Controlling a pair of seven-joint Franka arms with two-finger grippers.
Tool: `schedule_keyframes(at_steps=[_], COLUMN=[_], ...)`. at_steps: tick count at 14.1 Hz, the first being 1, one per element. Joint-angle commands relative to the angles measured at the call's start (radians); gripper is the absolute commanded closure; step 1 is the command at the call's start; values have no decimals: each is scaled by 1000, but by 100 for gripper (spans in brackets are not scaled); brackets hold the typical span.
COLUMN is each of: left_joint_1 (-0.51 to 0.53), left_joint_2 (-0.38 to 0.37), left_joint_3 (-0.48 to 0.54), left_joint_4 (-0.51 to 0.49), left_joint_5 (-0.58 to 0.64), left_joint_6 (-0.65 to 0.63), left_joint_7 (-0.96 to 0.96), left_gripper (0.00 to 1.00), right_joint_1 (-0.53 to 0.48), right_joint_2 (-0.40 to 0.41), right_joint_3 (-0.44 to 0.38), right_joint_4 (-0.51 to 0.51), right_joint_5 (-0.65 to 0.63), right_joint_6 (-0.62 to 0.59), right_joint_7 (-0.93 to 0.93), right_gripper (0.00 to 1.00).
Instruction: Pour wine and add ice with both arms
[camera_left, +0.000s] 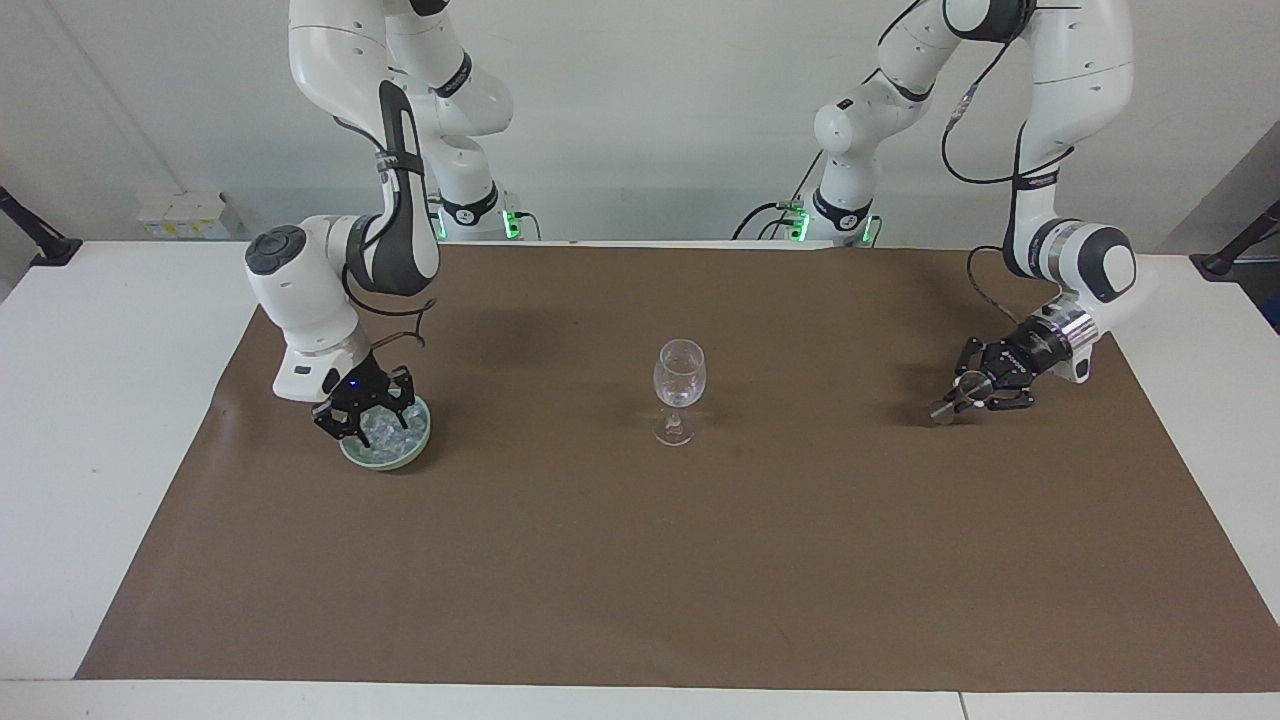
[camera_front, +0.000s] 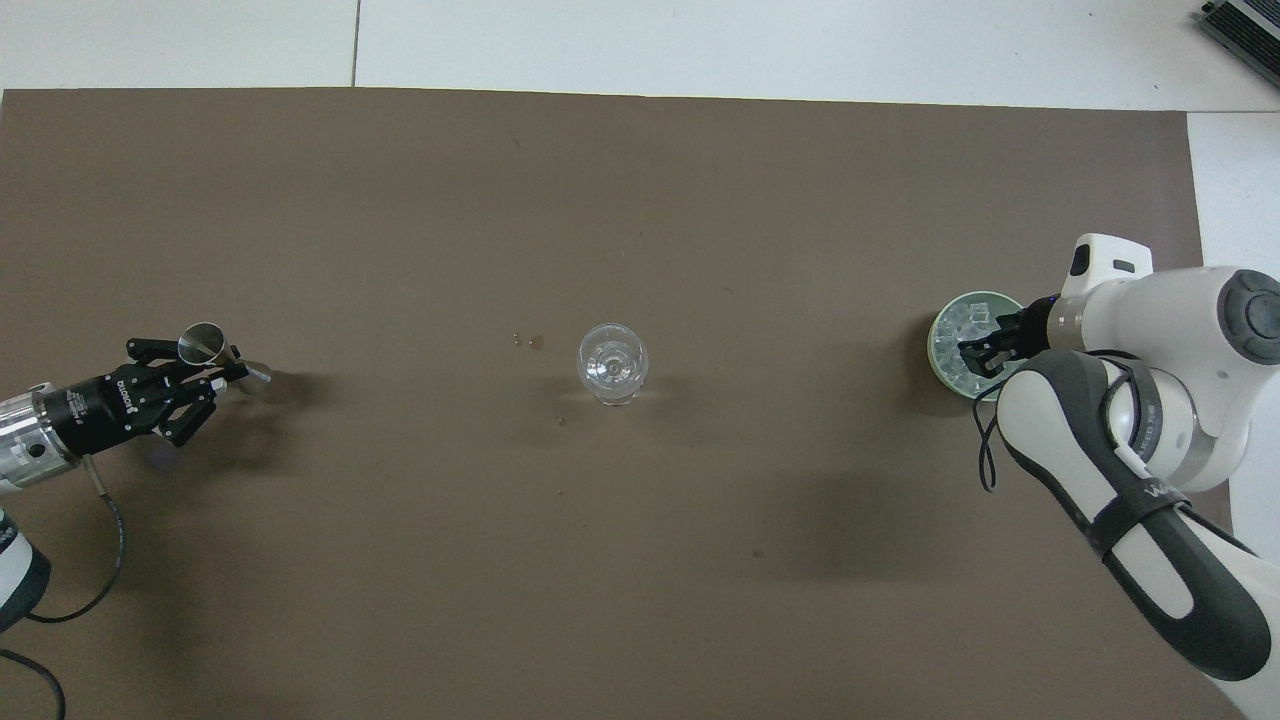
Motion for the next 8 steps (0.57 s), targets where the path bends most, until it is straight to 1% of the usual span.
schedule_keyframes(at_steps=[1, 3, 8], left_joint_1=[35, 43, 37], left_joint_2=[82, 87, 91], left_joint_3=[-11, -9, -9], left_joint_4=[65, 77, 70], left_joint_5=[-18, -17, -18], left_joint_6=[-65, -98, -86], left_joint_7=[-6, -3, 80], left_gripper=[100, 100, 100], right_joint_1=[-18, -18, -18], right_joint_2=[-5, -6, -9], right_joint_3=[7, 5, -2], right_joint_4=[-14, -11, -5], right_joint_5=[27, 27, 27], right_joint_6=[17, 10, -18], right_joint_7=[-35, -35, -34], right_gripper=[42, 42, 44])
